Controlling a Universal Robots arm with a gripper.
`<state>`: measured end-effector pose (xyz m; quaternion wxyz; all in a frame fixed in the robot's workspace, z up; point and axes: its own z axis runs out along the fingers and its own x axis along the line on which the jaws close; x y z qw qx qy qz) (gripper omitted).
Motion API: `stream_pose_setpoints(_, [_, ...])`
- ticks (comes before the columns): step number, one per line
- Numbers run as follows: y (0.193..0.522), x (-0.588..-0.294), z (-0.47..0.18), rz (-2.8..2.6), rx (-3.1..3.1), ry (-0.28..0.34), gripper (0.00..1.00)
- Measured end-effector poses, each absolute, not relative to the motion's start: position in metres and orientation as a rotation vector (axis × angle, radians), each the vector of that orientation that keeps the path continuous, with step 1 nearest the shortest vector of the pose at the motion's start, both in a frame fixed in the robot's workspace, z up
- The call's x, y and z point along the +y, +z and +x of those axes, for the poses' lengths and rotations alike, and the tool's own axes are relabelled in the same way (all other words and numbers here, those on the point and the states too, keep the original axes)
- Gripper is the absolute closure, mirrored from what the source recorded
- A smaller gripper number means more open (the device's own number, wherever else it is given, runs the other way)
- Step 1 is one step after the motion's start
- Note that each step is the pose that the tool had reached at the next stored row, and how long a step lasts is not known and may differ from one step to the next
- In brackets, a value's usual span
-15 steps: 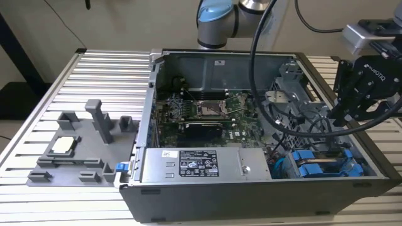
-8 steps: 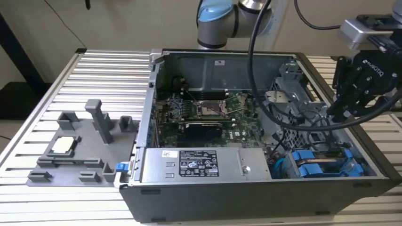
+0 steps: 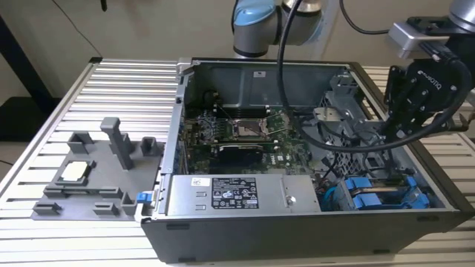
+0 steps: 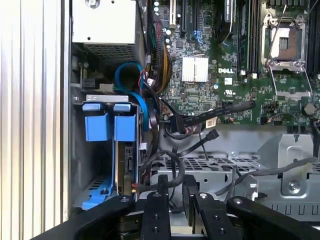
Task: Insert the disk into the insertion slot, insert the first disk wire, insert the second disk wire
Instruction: 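Insert the second disk wire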
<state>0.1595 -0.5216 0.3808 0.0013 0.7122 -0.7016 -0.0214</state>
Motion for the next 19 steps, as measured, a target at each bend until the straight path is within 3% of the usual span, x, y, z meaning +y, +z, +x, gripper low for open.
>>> stream_pose_setpoints(11, [0.381, -0.520, 0.127, 2.256, -2.221, -0.020, 0.73])
stream_pose_setpoints(19, [0.381, -0.513, 0.112, 2.249, -2.212, 0.112, 0.73])
